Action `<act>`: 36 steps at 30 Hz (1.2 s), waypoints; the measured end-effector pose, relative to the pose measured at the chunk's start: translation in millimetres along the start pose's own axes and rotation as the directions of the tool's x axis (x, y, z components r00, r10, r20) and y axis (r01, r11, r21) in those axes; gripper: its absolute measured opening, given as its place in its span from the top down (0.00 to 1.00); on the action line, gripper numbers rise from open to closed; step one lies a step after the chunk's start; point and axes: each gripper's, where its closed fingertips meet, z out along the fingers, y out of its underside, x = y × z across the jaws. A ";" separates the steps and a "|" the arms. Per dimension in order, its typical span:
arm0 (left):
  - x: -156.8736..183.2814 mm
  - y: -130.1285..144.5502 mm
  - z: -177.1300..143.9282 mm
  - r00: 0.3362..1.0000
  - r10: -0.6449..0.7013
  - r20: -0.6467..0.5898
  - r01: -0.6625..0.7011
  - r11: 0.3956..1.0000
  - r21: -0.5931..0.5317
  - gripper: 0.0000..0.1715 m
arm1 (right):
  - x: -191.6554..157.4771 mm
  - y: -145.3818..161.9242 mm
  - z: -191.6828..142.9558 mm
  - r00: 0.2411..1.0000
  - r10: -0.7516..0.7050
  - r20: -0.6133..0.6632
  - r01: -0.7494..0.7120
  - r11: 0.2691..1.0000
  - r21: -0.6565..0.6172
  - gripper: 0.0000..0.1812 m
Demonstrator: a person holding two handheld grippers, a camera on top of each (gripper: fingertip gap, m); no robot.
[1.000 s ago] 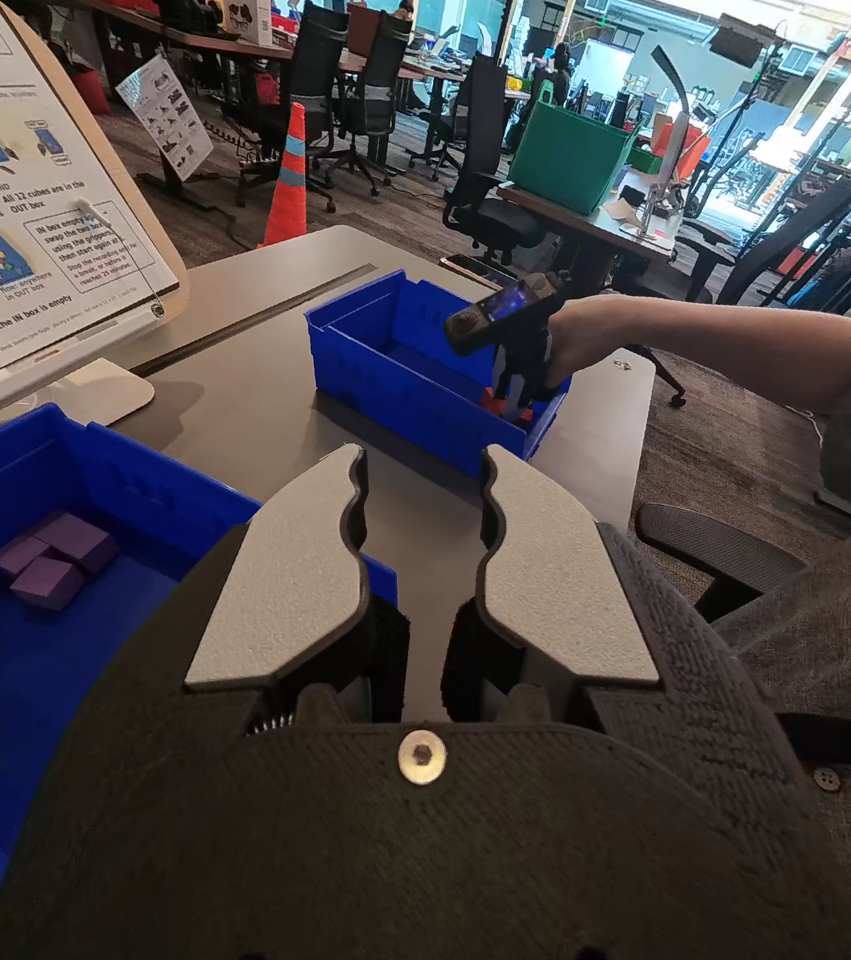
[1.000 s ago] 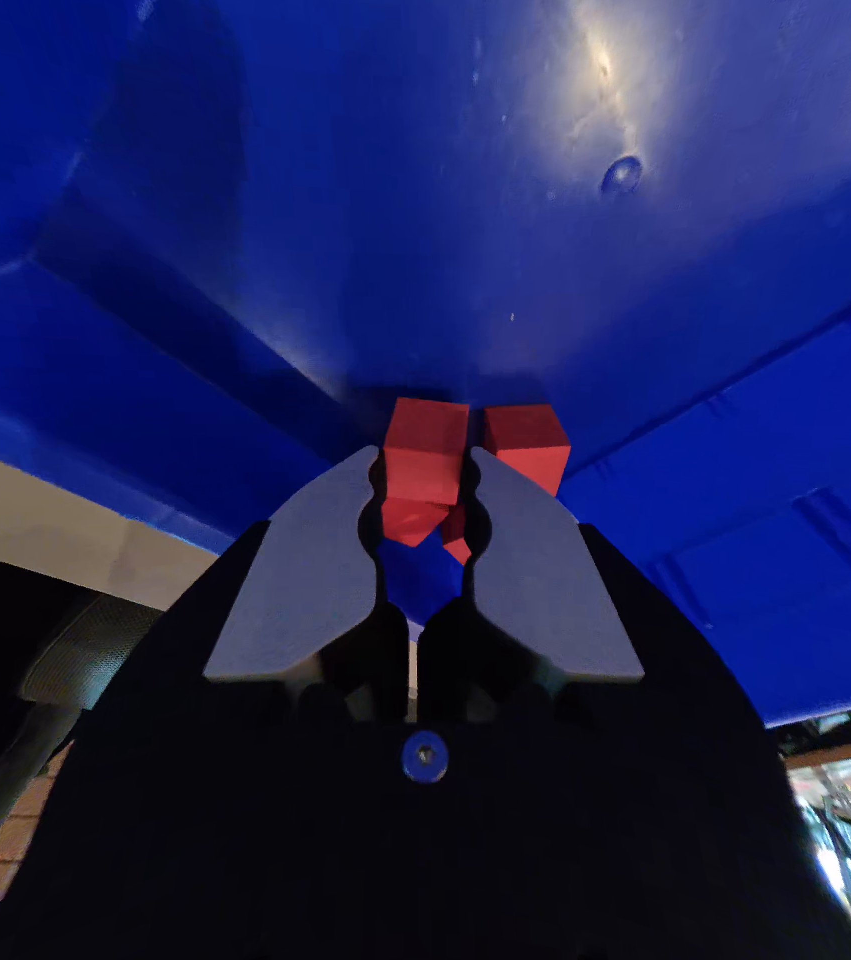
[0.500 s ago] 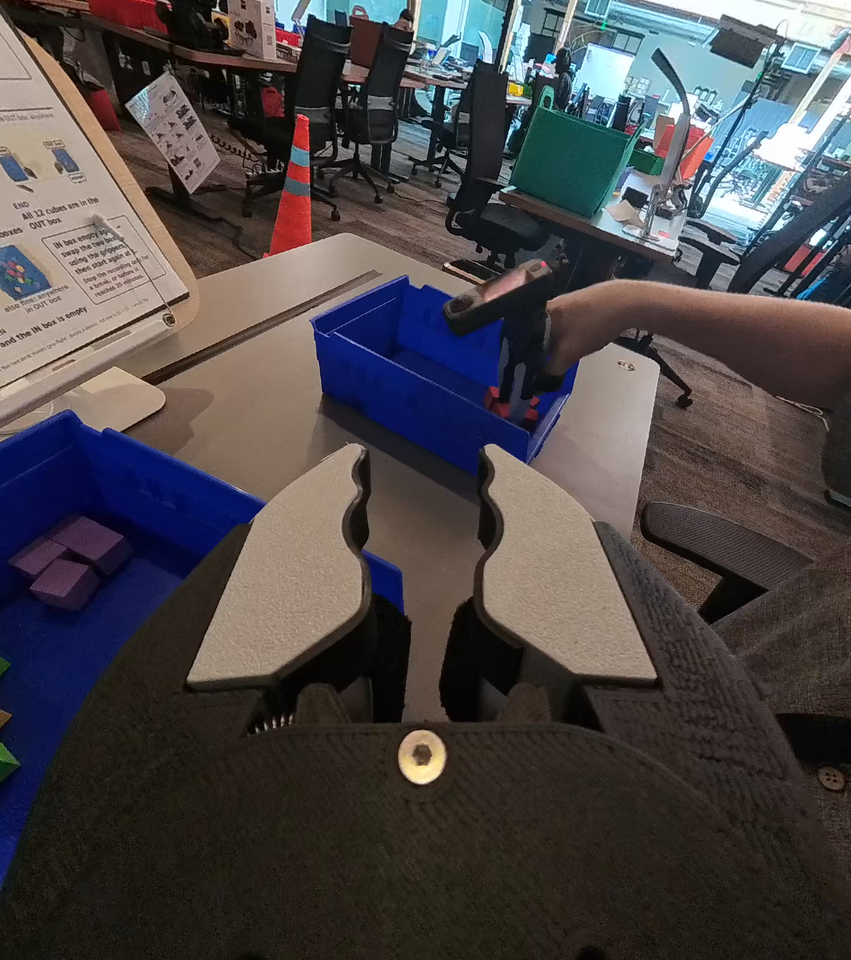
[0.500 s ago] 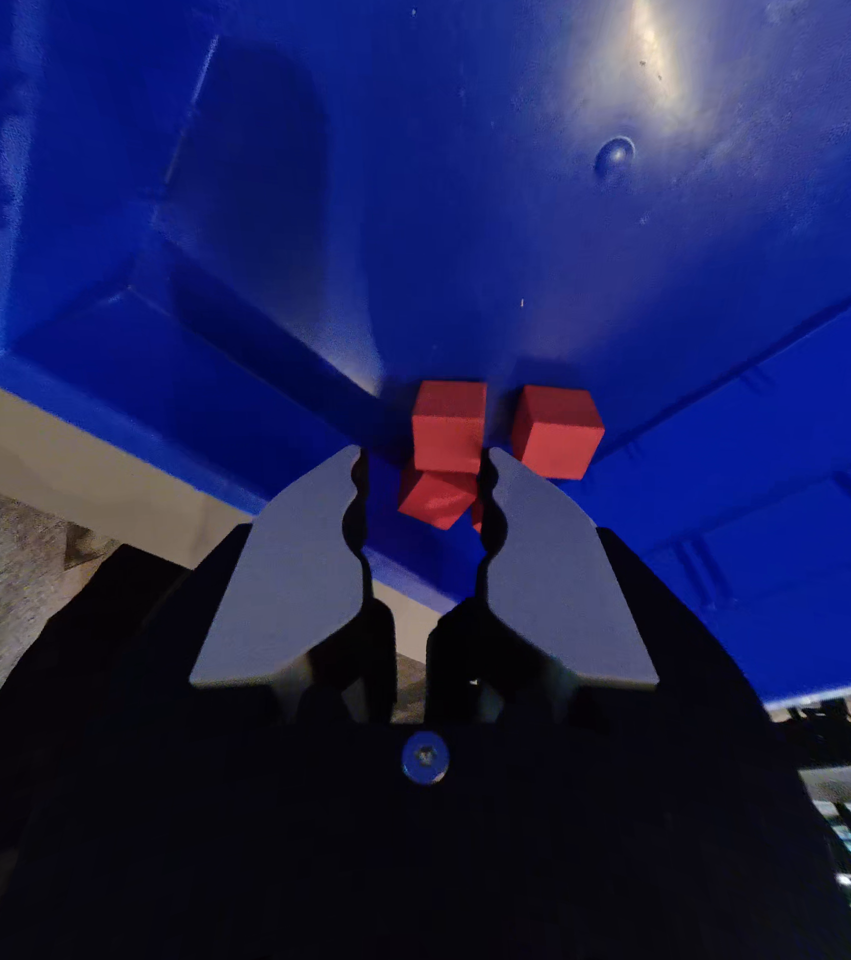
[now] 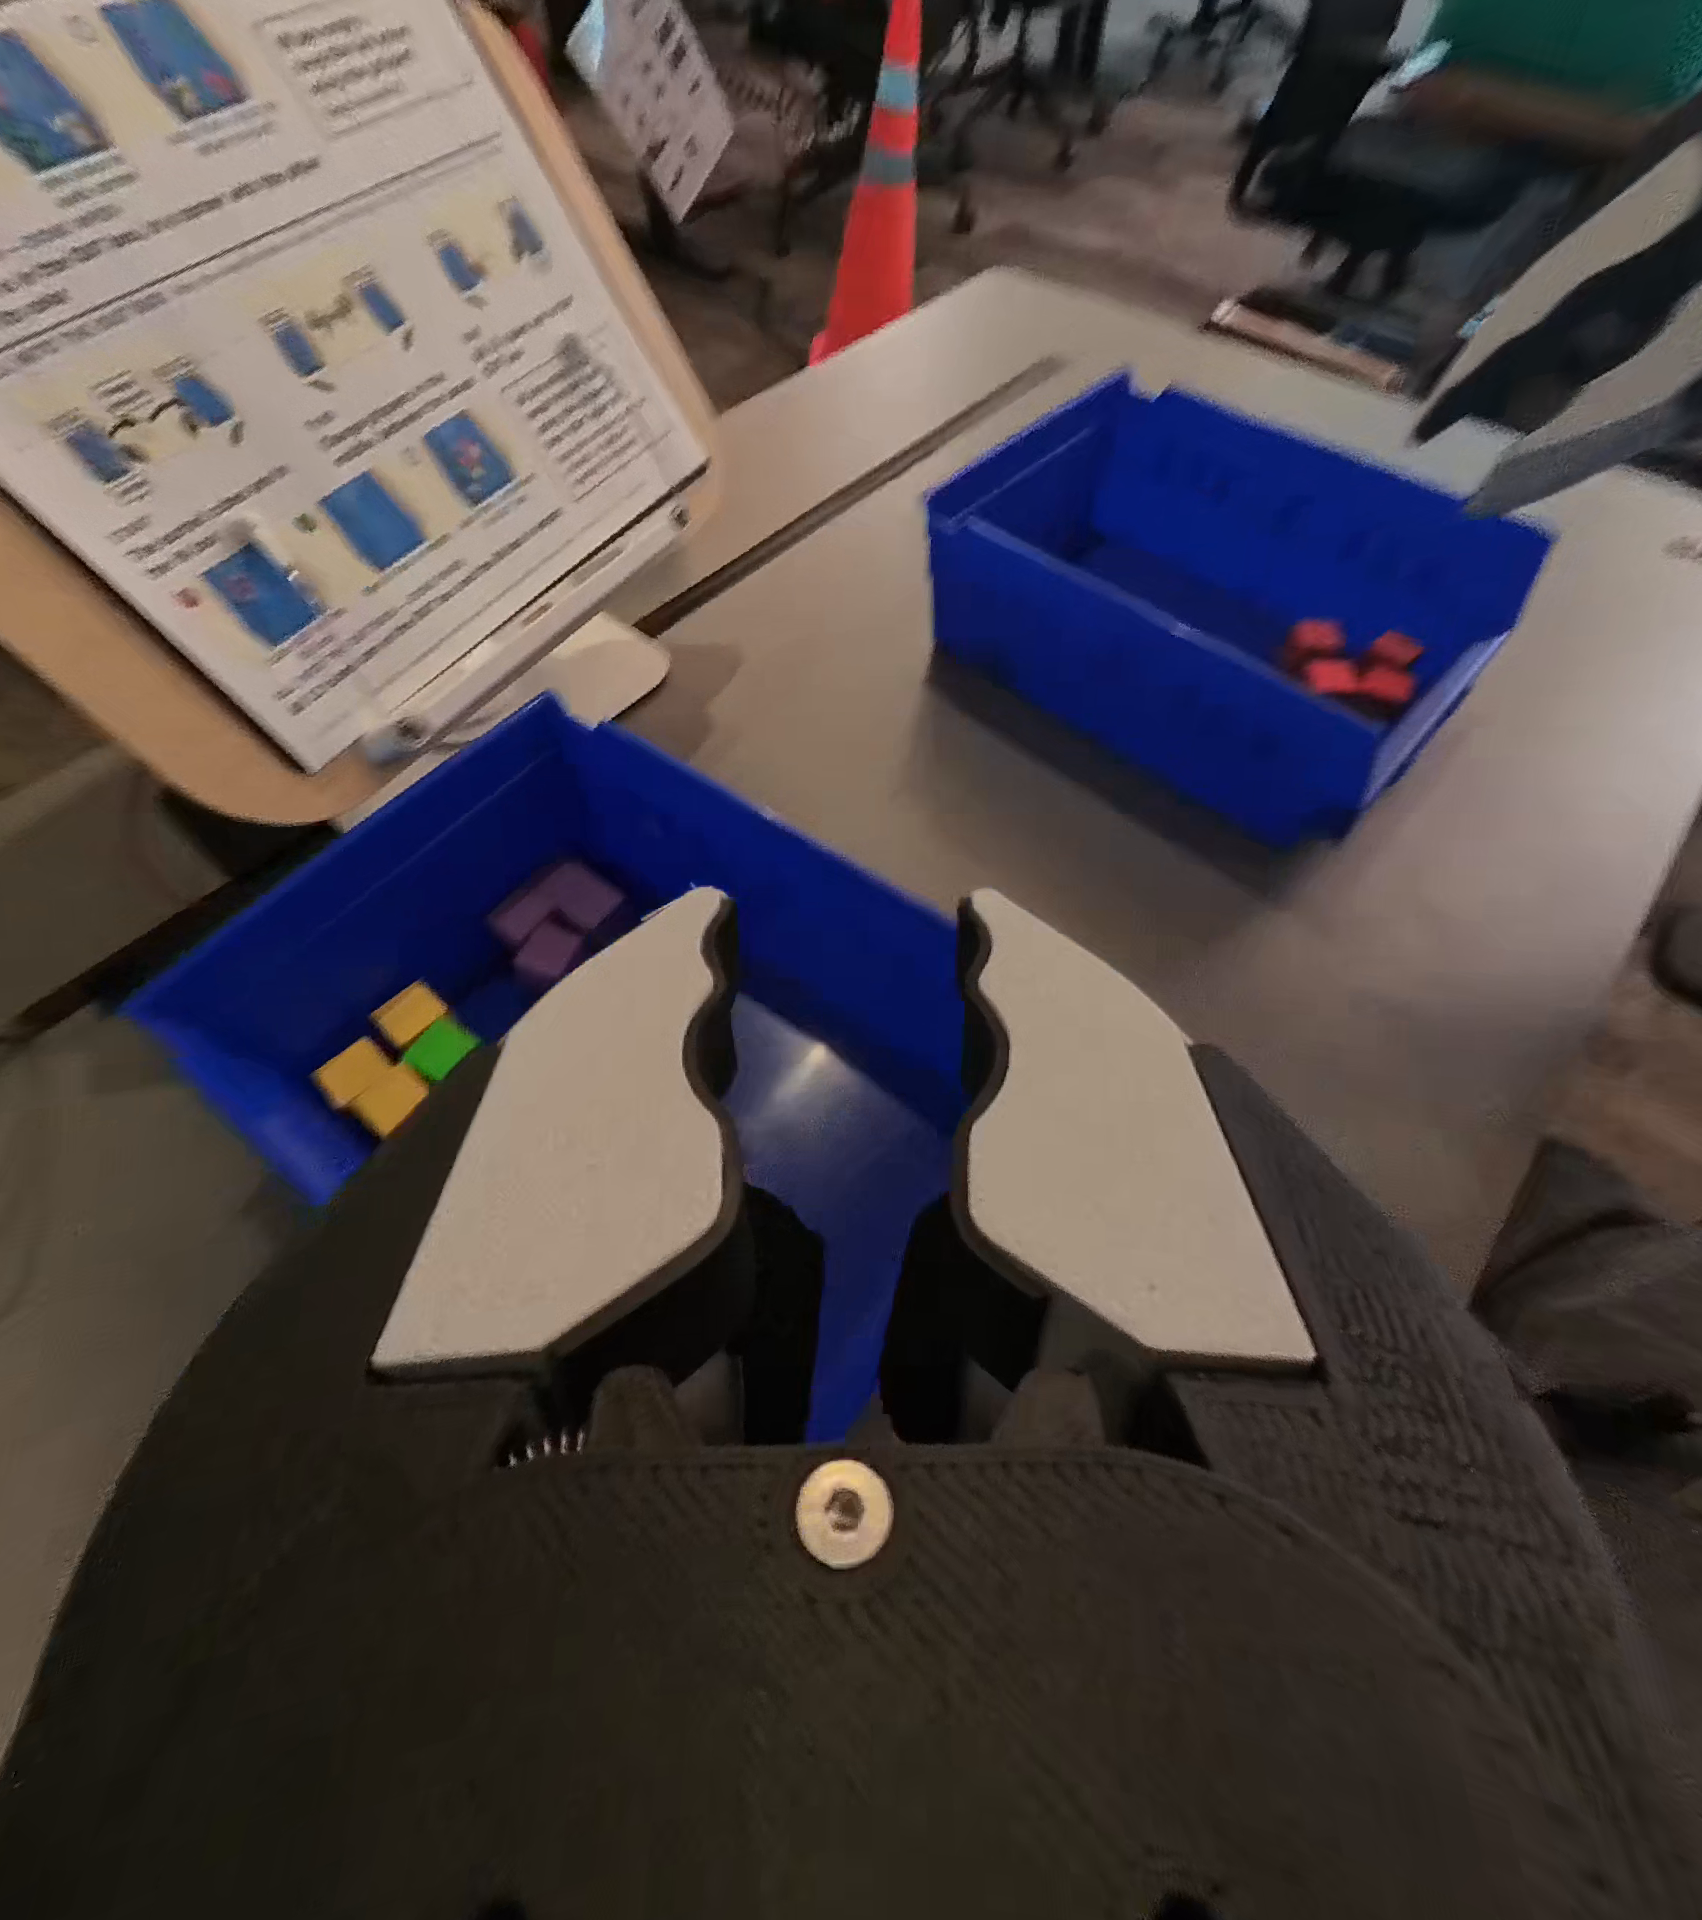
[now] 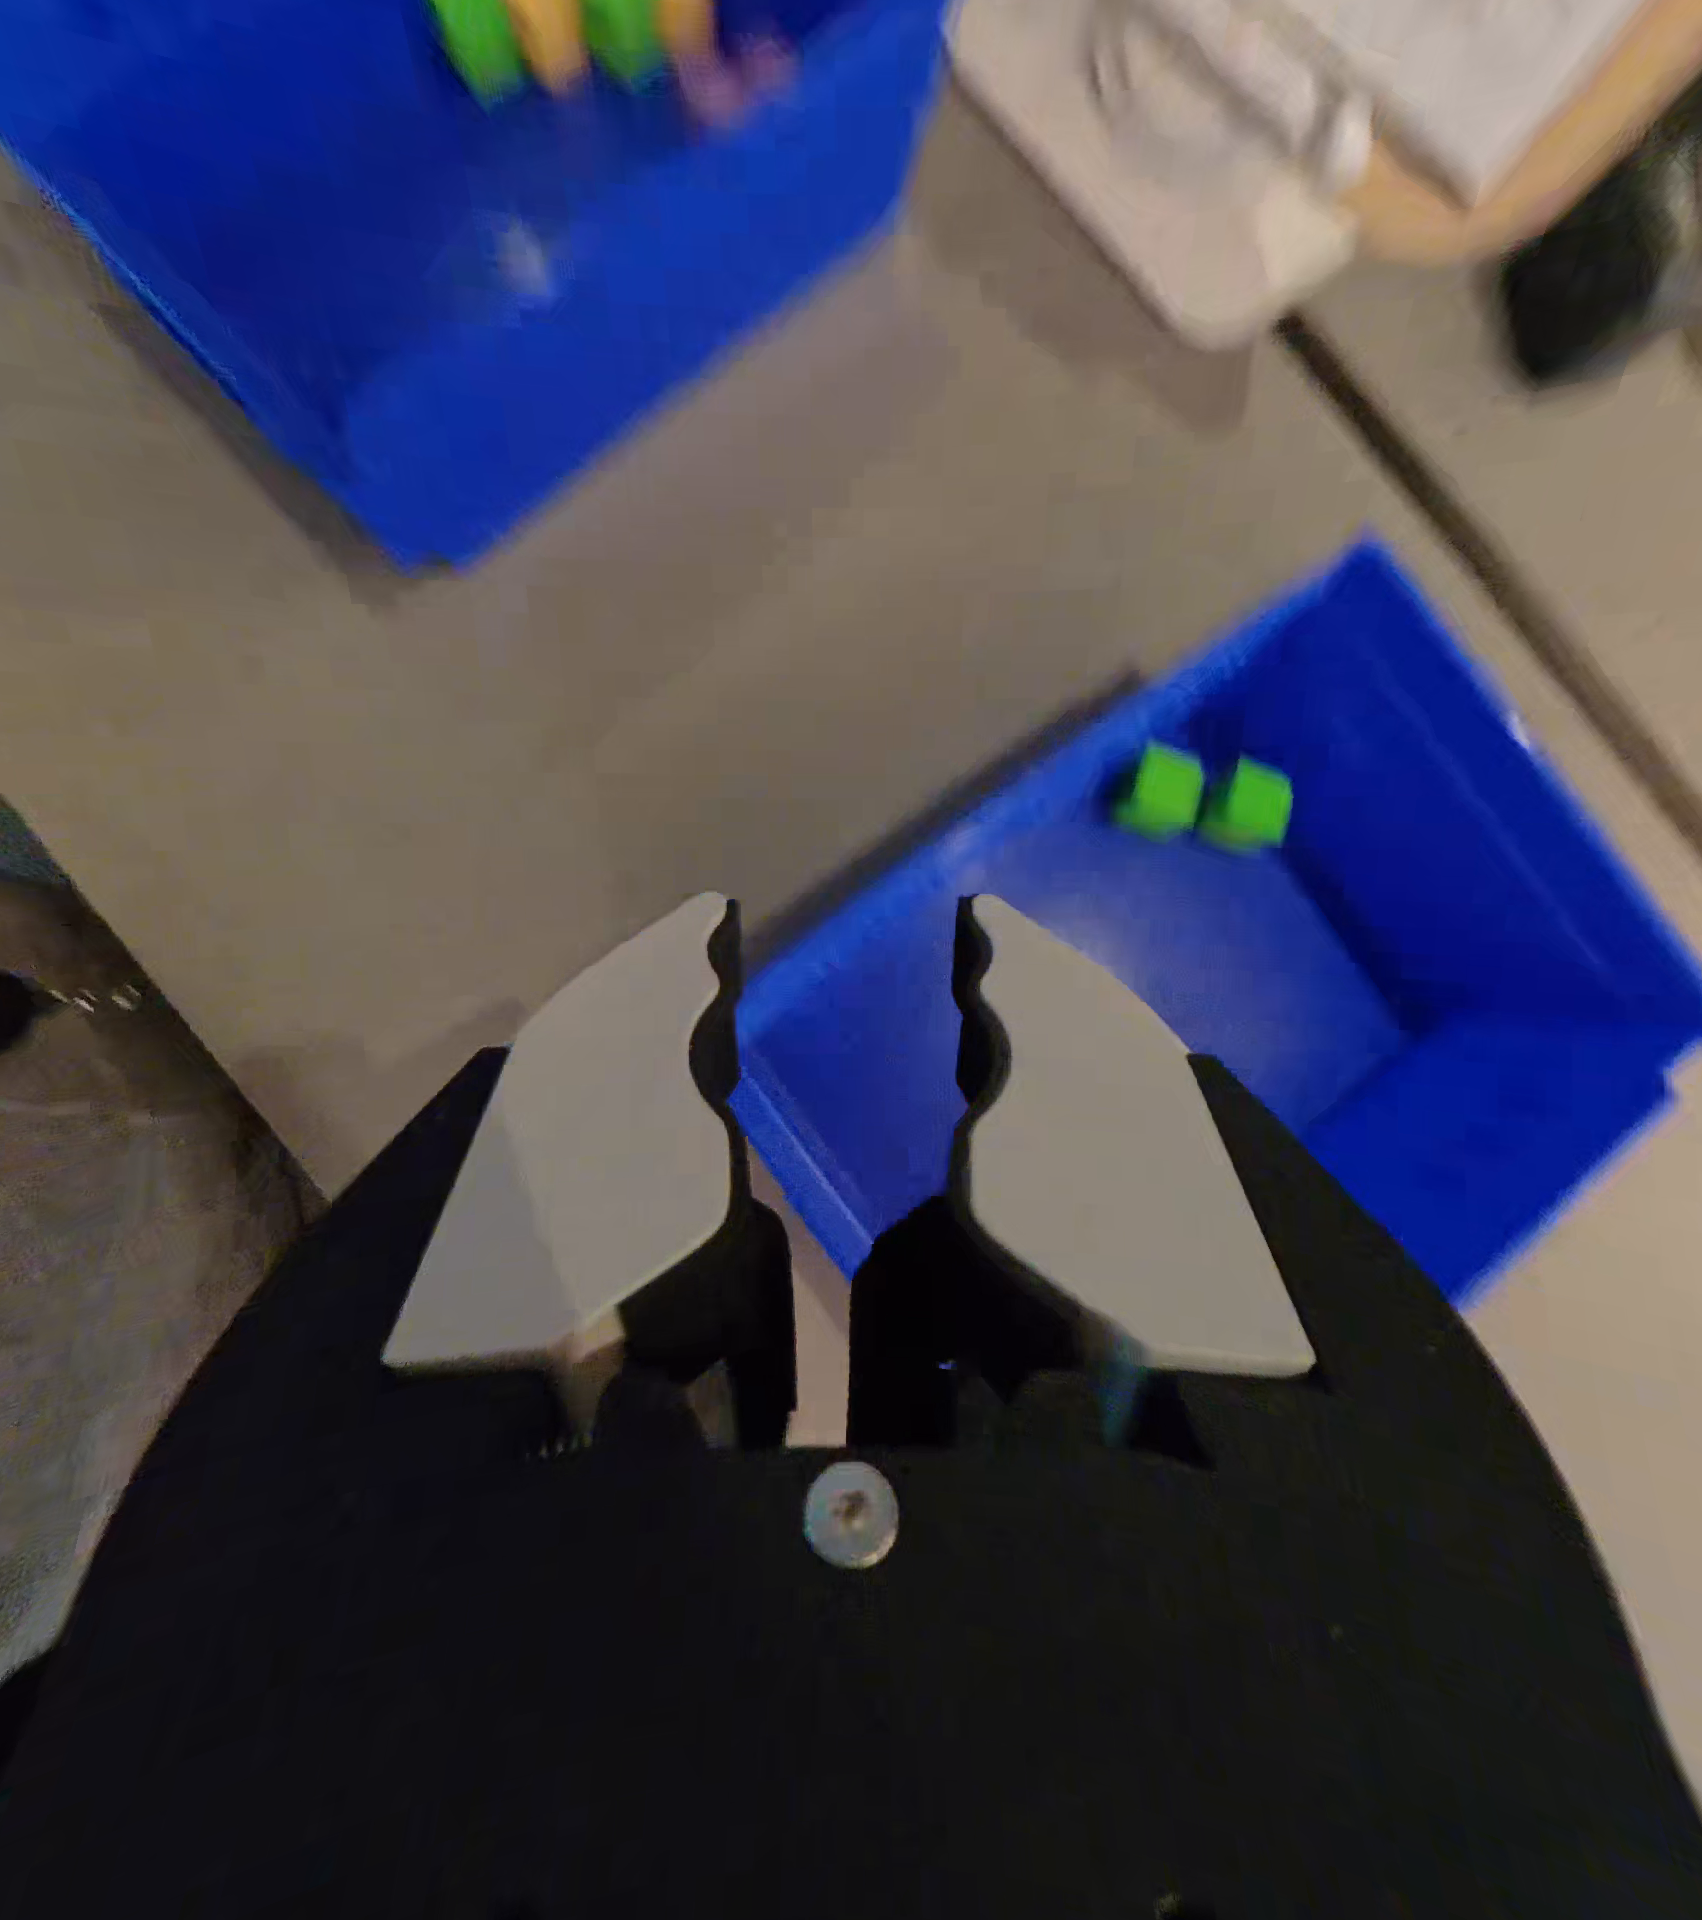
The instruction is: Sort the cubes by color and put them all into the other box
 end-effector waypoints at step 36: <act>-138.7 157.6 191.4 0.957 0.268 -0.115 -0.237 0.486 -0.841 0.69 | -61.0 -56.1 20.7 0.989 -0.144 0.010 0.120 0.858 0.499 0.80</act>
